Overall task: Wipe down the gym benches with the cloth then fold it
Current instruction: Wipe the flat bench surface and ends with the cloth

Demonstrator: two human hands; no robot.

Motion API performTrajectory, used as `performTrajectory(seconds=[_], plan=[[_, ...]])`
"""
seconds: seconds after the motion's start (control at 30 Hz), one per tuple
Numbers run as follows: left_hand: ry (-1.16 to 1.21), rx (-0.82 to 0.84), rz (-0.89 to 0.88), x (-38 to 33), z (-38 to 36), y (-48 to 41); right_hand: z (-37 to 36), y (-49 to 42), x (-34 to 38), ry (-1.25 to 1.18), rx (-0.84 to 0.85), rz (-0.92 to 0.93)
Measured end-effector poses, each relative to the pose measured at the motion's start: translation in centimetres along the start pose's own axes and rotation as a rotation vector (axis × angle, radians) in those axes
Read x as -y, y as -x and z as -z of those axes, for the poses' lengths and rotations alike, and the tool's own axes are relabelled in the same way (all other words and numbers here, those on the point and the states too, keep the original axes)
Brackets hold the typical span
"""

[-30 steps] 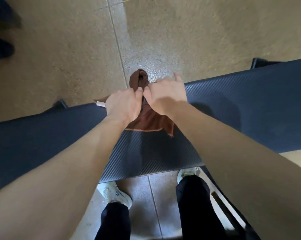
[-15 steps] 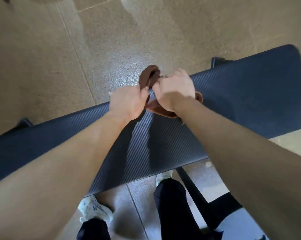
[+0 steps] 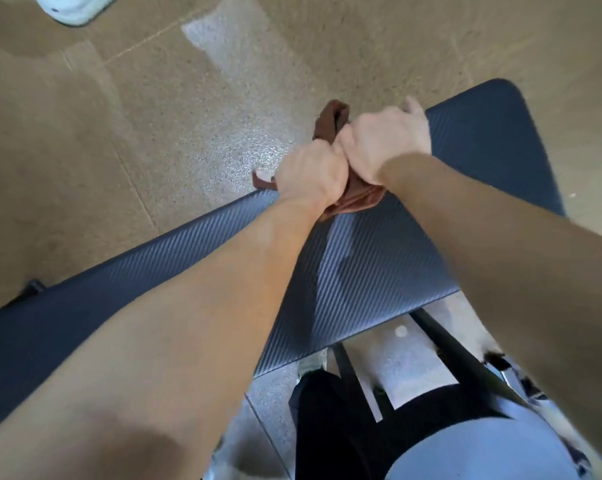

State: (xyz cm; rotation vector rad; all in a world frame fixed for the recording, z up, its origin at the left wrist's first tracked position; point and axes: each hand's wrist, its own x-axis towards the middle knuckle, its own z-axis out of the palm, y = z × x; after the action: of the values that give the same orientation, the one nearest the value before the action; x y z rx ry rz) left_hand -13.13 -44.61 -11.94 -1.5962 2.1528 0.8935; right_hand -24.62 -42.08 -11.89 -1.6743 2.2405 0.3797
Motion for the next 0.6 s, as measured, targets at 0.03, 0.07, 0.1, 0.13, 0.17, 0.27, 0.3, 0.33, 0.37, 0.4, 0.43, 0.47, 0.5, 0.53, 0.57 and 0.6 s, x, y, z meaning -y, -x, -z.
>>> performTrajectory(seconds=[0.03,0.07,0.1,0.13,0.17,0.27,0.3,0.33,0.37,0.4,0.43,0.47,0.5,0.53,0.57,0.6], plan=[[0.011,0.007,-0.037,-2.1,-0.3,-0.9,0.3,-0.3,-2.3,0.018,0.001,-0.042],[0.012,0.005,-0.069,-3.5,-0.5,-1.5,0.4,-0.6,-3.8,0.022,0.006,-0.068],[0.003,0.002,-0.091,-4.2,-0.6,-1.9,0.5,-0.7,-4.4,0.019,0.007,-0.077],[-0.015,-0.001,-0.104,-4.1,-0.6,-2.0,0.4,-0.7,-4.1,0.018,0.008,-0.073],[-0.033,-0.006,-0.111,-3.2,-0.4,-1.9,0.3,-0.7,-3.4,0.022,0.012,-0.057],[-0.086,-0.019,-0.076,2.2,0.6,-0.5,0.0,0.4,0.9,0.069,0.020,0.078],[-0.102,-0.021,-0.053,4.0,1.0,0.1,0.0,0.9,2.4,0.084,0.012,0.142],[-0.107,-0.019,-0.025,5.3,1.4,0.8,-0.2,1.2,3.8,0.079,0.008,0.199],[-0.103,-0.017,0.002,6.1,1.6,1.3,-0.3,1.3,4.7,0.060,0.009,0.239],[-0.090,-0.013,0.026,6.2,1.7,1.5,-0.4,1.3,5.0,0.041,0.012,0.261],[-0.067,-0.012,0.049,5.7,1.6,1.5,-0.5,1.2,4.7,0.030,0.009,0.272],[-0.043,-0.008,0.074,4.7,1.5,1.3,-0.5,1.1,4.0,0.019,0.001,0.268],[-0.019,-0.002,0.090,3.5,1.1,1.0,-0.5,0.8,2.7,0.009,-0.012,0.248],[0.006,0.003,0.089,2.0,0.7,0.6,-0.4,0.6,1.1,0.003,-0.031,0.224],[0.030,0.009,0.078,0.4,0.2,-0.1,-0.5,0.2,-0.6,-0.006,-0.057,0.199],[0.047,0.016,0.062,-1.2,-0.4,-0.8,-0.6,-0.2,-2.4,-0.021,-0.088,0.170]])
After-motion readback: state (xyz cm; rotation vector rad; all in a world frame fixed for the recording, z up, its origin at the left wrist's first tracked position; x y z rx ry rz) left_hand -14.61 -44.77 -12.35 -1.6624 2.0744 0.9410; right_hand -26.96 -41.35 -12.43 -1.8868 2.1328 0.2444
